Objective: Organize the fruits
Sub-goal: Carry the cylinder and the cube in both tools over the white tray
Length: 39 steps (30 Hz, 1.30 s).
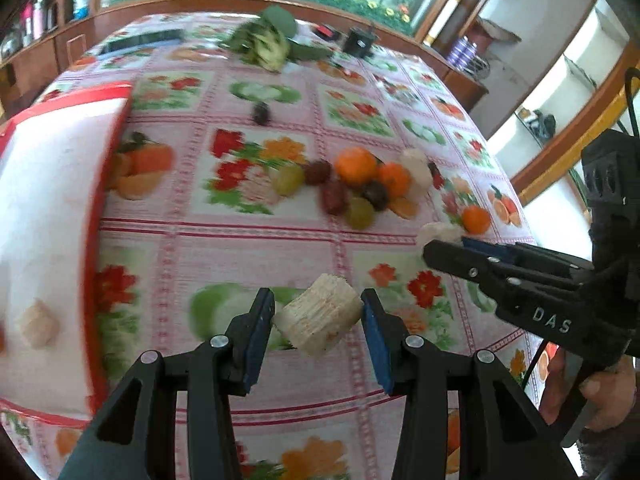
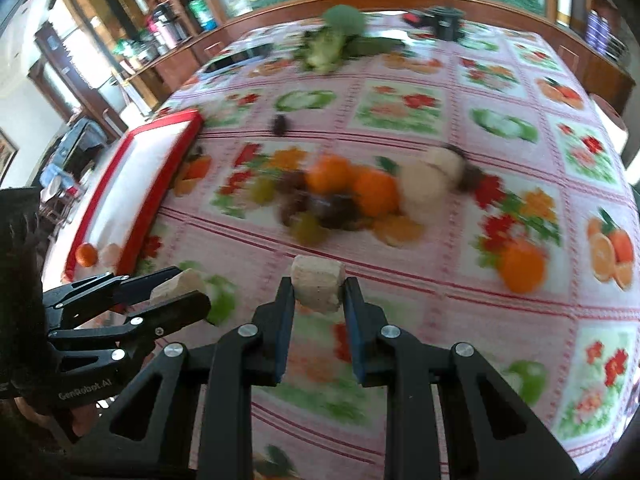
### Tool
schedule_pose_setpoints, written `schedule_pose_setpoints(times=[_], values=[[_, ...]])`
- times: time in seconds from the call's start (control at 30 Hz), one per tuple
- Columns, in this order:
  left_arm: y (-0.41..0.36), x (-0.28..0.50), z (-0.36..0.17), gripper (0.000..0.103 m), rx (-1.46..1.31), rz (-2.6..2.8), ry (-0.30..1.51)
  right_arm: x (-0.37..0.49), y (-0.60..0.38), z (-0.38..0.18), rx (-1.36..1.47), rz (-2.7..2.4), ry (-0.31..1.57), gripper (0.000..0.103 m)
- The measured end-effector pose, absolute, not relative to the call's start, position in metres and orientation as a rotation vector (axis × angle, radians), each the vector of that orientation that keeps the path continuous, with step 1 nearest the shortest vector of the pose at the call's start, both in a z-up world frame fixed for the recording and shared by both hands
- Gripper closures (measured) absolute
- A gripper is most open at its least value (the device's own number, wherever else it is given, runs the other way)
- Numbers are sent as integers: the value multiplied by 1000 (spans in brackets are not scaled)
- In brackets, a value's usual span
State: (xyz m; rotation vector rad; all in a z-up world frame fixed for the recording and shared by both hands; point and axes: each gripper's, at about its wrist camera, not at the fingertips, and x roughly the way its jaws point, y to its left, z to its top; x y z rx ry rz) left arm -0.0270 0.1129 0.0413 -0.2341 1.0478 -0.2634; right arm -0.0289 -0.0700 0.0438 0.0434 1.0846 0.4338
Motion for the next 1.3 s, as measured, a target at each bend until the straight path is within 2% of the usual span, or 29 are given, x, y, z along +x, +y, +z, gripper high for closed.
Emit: schedule_pose_setpoints(times=[0.63, 0.97, 1.3], values=[[254, -40, 62, 59, -347, 3, 969, -19, 107, 55, -70, 758, 1114, 76], [330, -40, 50, 59, -398, 167, 976, -9, 181, 37, -122, 853, 1147, 76], [355, -25, 29, 59, -409, 221, 1032, -2, 215, 14, -203, 831, 1186, 76]])
